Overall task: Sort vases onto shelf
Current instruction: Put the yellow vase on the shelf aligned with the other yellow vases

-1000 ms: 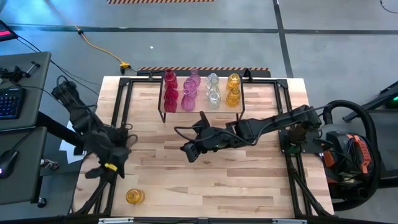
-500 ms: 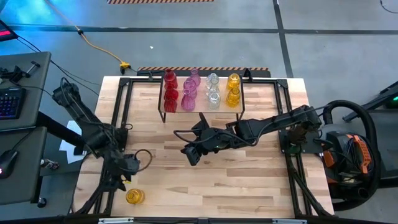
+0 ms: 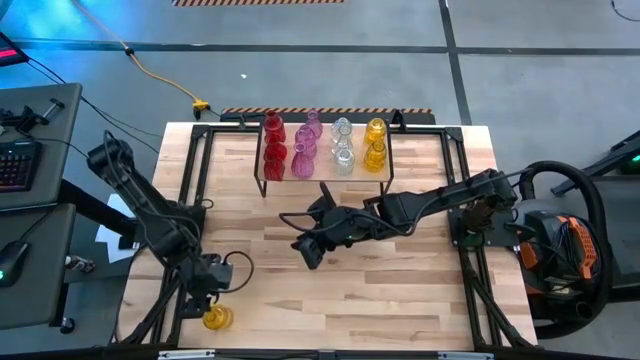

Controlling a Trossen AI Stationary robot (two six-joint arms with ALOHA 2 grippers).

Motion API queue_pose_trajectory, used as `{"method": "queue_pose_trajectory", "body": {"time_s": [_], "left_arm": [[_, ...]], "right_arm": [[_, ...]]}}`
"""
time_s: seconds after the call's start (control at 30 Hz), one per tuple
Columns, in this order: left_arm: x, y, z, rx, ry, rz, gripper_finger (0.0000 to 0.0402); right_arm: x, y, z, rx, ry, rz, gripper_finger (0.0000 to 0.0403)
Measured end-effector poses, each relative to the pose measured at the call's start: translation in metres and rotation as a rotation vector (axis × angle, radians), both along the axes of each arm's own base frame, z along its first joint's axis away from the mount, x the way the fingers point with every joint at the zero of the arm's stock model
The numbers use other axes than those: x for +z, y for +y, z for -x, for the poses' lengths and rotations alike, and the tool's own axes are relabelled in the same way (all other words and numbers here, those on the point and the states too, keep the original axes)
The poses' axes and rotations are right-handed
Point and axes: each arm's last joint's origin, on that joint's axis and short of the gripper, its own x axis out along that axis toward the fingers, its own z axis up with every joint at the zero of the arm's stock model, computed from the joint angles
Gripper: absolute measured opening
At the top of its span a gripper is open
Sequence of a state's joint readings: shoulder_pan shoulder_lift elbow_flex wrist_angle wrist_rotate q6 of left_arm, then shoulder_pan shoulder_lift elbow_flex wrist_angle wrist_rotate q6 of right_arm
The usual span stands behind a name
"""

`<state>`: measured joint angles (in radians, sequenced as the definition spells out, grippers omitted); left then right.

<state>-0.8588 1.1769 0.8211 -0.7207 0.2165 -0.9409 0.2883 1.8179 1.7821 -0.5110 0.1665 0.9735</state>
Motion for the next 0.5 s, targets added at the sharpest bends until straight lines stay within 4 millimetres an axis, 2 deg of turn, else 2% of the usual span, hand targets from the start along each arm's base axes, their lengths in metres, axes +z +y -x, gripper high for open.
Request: {"method": "queue_pose_trajectory", "body": {"time_s": [0.2, 0.5], "left_arm": [[-0.0022, -0.008, -0.0011, -0.001, -0.012, 0.016, 0.0213], [0.0034, -0.0025, 0.0022, 0.039, -0.016, 0.026, 0.0213]], "right_arm": [[-0.0002, 0.0005, 0.0002, 0.019, 0.002, 0.005, 0.0136], [-0.0003, 0.0004, 0.0003, 0.032, 0.003, 0.021, 0.0136]]}}
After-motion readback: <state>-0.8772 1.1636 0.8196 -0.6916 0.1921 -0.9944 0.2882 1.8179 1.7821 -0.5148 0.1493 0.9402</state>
